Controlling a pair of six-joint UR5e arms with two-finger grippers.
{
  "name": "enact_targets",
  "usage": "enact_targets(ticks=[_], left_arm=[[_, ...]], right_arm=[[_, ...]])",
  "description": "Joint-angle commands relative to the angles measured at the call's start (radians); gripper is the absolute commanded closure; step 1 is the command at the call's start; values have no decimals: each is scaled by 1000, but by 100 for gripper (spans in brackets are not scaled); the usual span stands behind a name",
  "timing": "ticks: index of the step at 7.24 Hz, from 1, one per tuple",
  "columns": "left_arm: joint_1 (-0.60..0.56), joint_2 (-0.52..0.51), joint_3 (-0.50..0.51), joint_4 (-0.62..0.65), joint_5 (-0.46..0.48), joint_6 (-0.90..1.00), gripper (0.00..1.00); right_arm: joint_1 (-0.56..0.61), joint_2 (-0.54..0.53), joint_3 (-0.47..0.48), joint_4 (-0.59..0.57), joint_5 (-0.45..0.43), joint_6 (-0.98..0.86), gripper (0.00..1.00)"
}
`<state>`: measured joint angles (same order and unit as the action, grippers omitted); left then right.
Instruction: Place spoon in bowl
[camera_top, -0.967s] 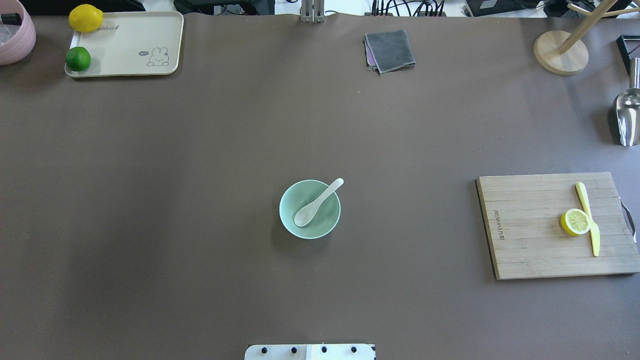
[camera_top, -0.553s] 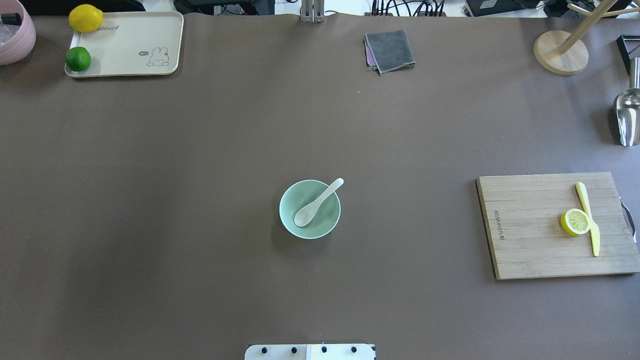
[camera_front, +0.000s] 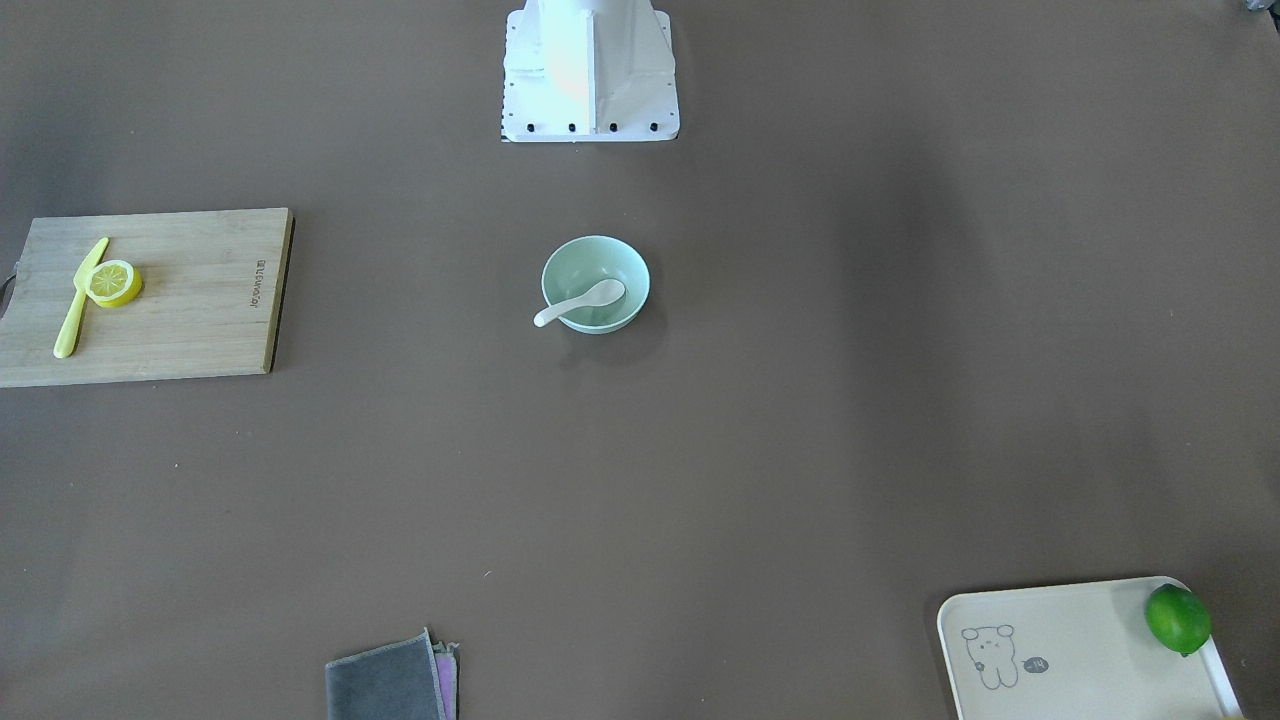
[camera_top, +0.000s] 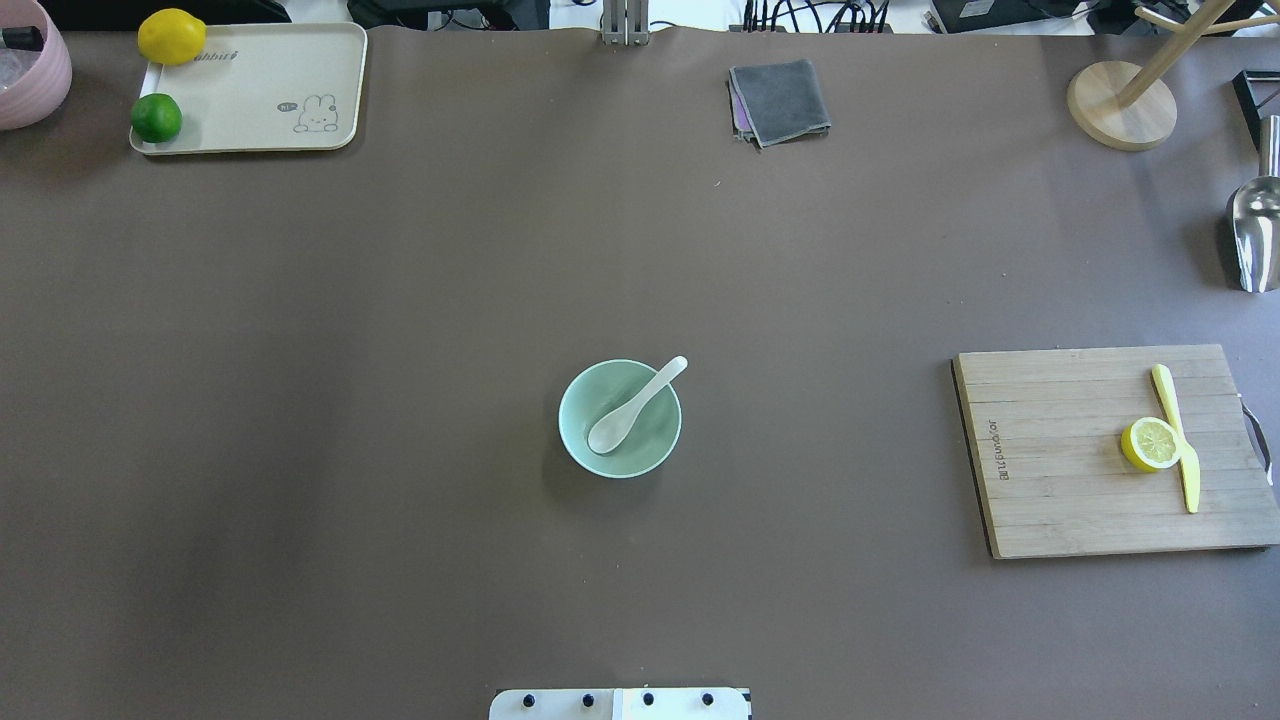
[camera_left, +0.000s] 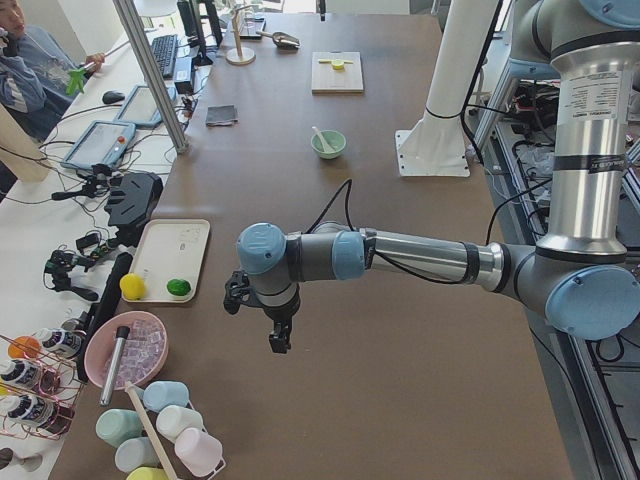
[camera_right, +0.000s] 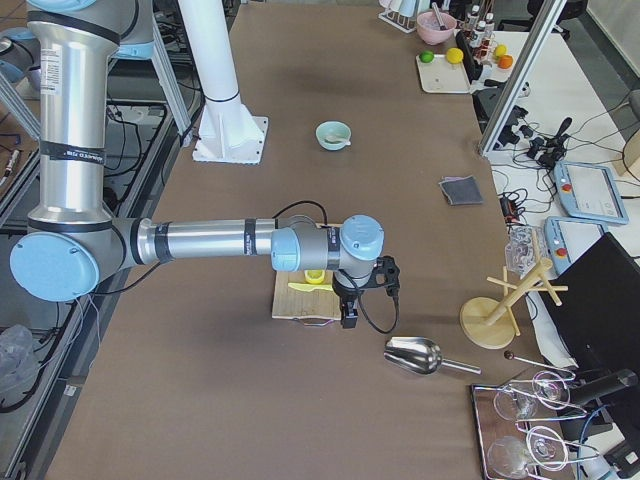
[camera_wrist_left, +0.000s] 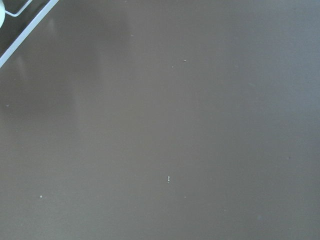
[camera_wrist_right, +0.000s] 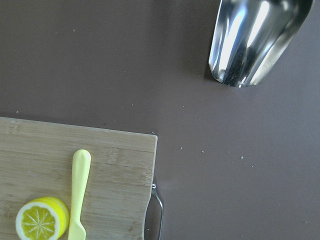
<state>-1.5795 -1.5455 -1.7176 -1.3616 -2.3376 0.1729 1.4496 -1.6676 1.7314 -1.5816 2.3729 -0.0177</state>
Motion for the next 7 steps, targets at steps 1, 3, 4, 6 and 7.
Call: enact_targets(ticks=[1, 3, 4, 6, 7], left_arm=[[1, 1, 0, -4, 1, 2, 2], [1, 2, -4, -1, 3, 5, 2], [1, 2, 1, -1, 11, 4, 2], [1, 2, -3, -1, 11, 3, 2], [1, 1, -5, -1, 11, 3, 2]], right_arm=[[0, -1, 5, 0, 11, 1, 0], [0, 0, 8, 2, 11, 2, 0], [0, 0, 13, 3, 11, 4, 0], [0, 0, 13, 3, 9, 4, 0], [0, 2, 13, 5, 8, 4, 0]])
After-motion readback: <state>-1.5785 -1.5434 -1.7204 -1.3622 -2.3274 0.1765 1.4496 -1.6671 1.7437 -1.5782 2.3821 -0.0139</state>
